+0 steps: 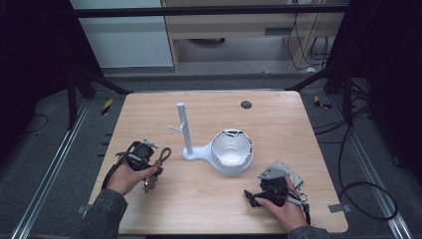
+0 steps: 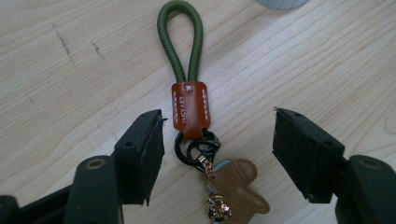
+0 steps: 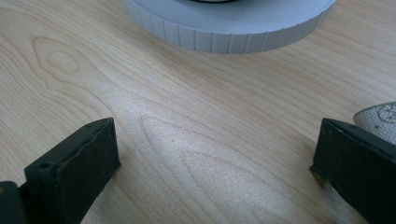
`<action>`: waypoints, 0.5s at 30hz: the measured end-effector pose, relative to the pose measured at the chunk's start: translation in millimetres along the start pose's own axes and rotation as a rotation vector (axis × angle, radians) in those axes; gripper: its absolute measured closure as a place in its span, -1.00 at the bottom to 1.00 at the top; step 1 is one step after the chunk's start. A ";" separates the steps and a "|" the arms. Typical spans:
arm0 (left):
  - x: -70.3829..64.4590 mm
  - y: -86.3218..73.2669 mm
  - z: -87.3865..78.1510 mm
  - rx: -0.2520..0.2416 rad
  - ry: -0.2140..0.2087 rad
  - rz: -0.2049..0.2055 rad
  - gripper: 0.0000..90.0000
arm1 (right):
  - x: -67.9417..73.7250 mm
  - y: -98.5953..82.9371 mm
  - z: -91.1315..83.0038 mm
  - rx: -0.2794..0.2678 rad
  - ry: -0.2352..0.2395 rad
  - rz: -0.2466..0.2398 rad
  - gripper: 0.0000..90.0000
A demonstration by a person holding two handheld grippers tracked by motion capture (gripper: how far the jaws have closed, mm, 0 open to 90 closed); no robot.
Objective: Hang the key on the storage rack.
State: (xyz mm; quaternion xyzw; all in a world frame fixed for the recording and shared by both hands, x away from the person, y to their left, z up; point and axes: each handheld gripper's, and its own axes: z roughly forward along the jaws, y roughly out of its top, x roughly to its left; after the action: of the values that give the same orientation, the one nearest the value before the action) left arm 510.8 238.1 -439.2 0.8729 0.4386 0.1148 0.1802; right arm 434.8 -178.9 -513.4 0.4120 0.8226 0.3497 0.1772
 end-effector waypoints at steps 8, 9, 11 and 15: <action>8.8 5.5 18.9 0.040 -0.001 -0.011 -0.05 | -0.2 -0.1 -0.1 0.000 0.001 -0.003 -0.99; 9.7 5.9 20.7 0.045 -0.002 -0.008 -0.01 | -0.2 -0.1 -0.1 -0.001 0.001 -0.002 -0.99; 10.6 6.3 23.3 0.049 0.002 -0.014 0.03 | -0.2 -0.1 -0.1 0.000 0.001 -0.002 -0.99; 12.2 6.7 26.6 0.051 0.006 -0.018 0.10 | 0.0 -0.3 -0.3 0.000 0.003 -0.003 -0.99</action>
State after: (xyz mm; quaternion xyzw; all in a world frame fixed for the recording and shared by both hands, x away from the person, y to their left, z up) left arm 532.4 238.6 -460.2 0.8728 0.4500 0.1047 0.1574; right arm 434.5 -179.2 -513.4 0.4104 0.8234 0.3500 0.1765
